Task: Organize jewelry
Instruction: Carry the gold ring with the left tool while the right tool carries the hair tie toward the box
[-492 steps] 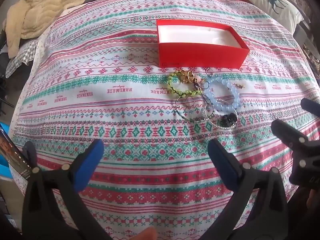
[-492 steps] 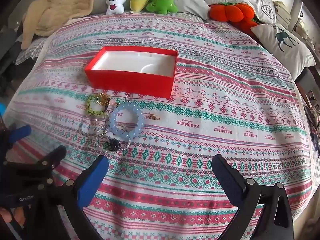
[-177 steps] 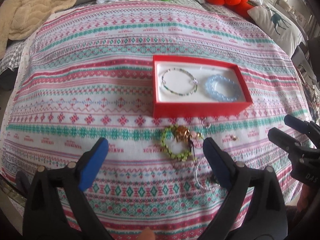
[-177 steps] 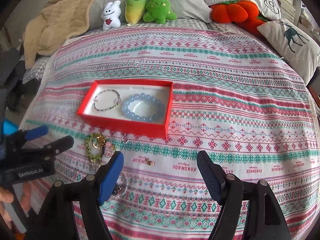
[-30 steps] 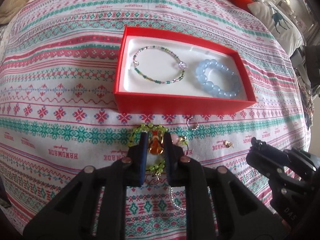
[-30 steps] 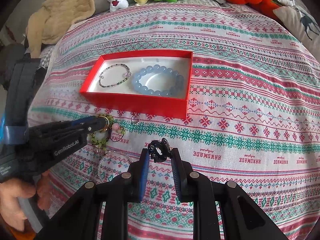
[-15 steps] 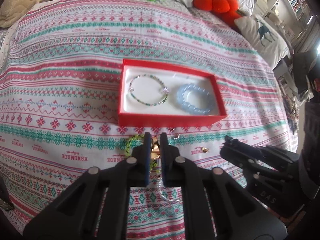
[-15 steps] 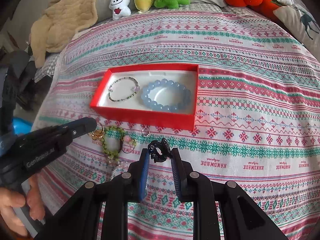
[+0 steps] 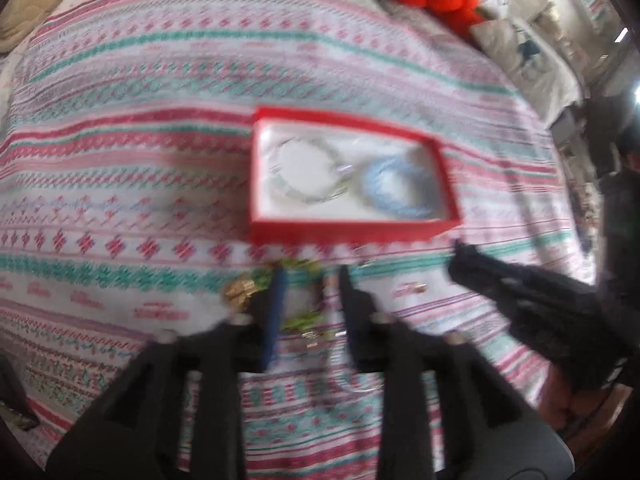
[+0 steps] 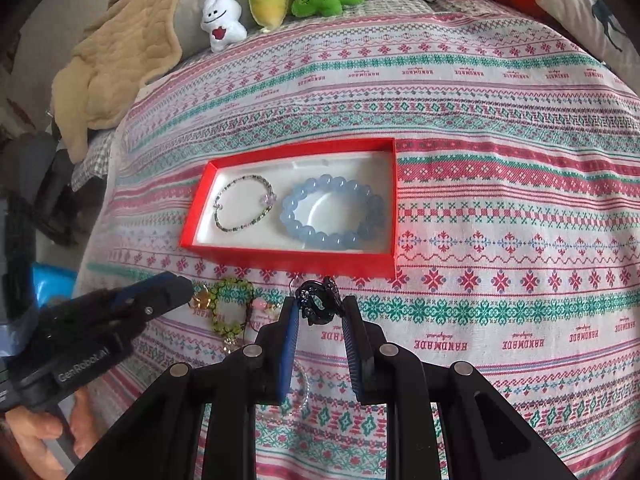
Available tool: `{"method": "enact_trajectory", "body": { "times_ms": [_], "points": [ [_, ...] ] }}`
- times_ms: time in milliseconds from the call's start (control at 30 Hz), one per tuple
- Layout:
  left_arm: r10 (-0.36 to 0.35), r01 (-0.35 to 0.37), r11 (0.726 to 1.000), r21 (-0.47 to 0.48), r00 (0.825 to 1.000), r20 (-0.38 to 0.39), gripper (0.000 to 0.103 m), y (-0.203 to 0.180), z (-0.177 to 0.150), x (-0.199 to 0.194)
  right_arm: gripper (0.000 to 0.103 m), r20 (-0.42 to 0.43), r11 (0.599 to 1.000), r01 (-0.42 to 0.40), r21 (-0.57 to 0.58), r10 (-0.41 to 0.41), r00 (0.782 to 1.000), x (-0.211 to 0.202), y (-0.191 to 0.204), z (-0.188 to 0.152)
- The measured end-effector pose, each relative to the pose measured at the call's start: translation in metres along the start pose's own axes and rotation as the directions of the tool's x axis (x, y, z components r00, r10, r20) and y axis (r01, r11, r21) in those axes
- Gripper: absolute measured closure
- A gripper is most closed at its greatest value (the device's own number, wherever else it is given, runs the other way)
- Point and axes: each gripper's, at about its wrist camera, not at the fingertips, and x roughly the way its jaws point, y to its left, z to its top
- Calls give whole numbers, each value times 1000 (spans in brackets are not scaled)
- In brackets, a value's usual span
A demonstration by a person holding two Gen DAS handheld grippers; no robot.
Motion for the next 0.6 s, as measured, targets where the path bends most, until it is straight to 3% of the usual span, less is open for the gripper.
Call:
{"method": "enact_trajectory", "body": {
  "times_ms": [100,233,400,467,500,533,600],
  "points": [
    [55,-55,998,-5,998,-15,64,9,-4,7,81,-8,1000,4,-16,-4,1000,1,3,-3],
    [80,-80,997,4,996,-36,52,13,-10,16,81,-9,1000,1,-22,-1,1000,1,5,-3],
    [125,-124,992,15,991,-54,51,9,-10,34,81,-19,1000,4,-27,-5,1000,5,7,-6],
    [134,-134,991,7,989,-61,61,9,-10,42,81,-23,1000,7,-28,-7,1000,7,7,-7],
    [139,-139,990,2,988,-64,78,9,-9,45,81,-25,1000,8,-28,-9,1000,7,7,-7],
    [136,-136,991,-6,988,-69,84,9,-9,47,81,-26,1000,9,-28,-10,1000,8,7,-7],
    [122,-124,992,-25,990,-69,84,9,-9,49,81,-28,1000,10,-28,-10,1000,9,7,-7]
  ]
}}
